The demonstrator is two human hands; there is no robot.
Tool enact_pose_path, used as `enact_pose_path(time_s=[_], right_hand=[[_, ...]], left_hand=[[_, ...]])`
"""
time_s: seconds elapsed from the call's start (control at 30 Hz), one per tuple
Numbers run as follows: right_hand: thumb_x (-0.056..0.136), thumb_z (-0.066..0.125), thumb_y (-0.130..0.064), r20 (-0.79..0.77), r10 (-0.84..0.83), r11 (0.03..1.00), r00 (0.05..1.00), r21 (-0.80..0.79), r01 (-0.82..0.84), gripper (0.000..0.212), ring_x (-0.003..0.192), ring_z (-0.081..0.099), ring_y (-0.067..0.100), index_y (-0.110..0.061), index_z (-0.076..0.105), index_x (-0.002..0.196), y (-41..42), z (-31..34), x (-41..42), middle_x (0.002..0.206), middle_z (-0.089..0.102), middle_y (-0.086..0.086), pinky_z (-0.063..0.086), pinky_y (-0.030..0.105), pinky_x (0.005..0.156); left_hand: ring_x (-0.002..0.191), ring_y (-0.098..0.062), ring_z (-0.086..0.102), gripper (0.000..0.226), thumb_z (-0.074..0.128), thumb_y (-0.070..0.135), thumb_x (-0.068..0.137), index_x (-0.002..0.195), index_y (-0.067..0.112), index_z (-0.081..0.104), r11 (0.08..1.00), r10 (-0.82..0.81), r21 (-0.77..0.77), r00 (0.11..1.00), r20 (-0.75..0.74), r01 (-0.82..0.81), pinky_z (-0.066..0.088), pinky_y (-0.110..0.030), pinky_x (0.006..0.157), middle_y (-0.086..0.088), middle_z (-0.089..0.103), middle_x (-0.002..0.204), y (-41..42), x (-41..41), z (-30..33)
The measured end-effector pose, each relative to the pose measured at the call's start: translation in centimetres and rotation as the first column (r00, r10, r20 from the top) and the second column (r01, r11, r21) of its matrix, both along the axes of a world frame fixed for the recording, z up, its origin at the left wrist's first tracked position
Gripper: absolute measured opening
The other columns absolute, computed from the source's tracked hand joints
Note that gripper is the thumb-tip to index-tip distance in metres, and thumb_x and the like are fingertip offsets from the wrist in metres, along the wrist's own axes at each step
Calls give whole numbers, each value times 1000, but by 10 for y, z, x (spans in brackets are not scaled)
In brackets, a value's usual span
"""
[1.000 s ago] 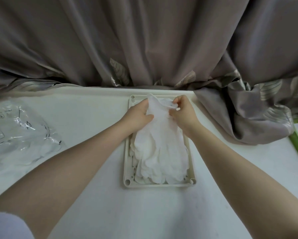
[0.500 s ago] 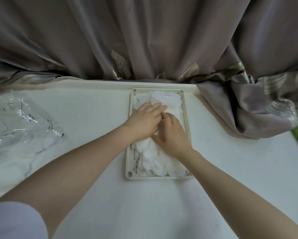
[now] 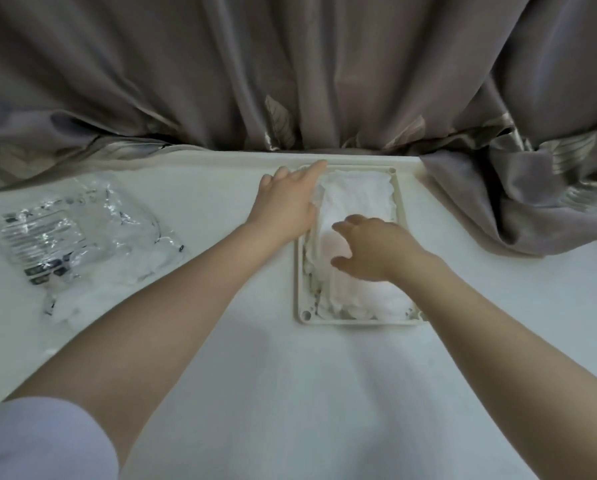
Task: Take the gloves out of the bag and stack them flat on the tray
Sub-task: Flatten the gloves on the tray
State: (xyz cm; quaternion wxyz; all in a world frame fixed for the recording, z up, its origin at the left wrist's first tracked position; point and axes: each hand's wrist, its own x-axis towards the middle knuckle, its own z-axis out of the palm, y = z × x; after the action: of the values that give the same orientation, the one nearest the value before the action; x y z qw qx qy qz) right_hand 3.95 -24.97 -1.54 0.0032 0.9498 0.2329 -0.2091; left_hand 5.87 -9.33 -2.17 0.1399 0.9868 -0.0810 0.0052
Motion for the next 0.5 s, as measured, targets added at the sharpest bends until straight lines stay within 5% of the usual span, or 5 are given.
enact_pose_path(time_s=[0.13, 0.37, 0.43, 0.5], right_hand=[[95, 49, -39, -47, -19, 964, 999, 264, 30, 45, 117, 51, 23, -20, 45, 135, 62, 9, -20, 131, 53, 2, 45, 36, 92], [92, 45, -11, -106, 151, 893, 983, 441, -90, 25, 100, 58, 25, -9, 64, 107, 168, -12, -61, 110, 63, 7, 46, 32, 86], [93, 47, -14, -120, 159, 890, 980, 447, -90, 23, 101, 57, 26, -9, 63, 108, 194, -21, -71, 115, 57, 9, 45, 32, 86], [94, 48, -16, -131, 121, 904, 984, 423, -55, 23, 104, 54, 26, -10, 60, 113, 214, -31, -76, 123, 50, 9, 41, 29, 84]], left_hand=[[122, -26, 36, 37, 46, 18, 91, 128, 19, 51, 994, 68, 79, 997, 35, -70, 26, -35, 97, -4, 48, 130, 59, -34, 4], [142, -31, 5, 20, 59, 15, 86, 106, 17, 62, 949, 309, 71, 951, -12, -308, 4, -37, 110, -7, 24, 150, 173, -112, -22], [143, -39, -5, 37, 68, 31, 81, 114, 21, 52, 921, 372, 149, 925, -73, -359, -4, -46, 113, -10, 6, 157, 202, -123, -20], [141, -46, 4, 91, 75, 49, 69, 140, 24, 23, 873, 461, 305, 850, -256, -381, 6, -51, 114, -15, -2, 157, 230, -130, -18]])
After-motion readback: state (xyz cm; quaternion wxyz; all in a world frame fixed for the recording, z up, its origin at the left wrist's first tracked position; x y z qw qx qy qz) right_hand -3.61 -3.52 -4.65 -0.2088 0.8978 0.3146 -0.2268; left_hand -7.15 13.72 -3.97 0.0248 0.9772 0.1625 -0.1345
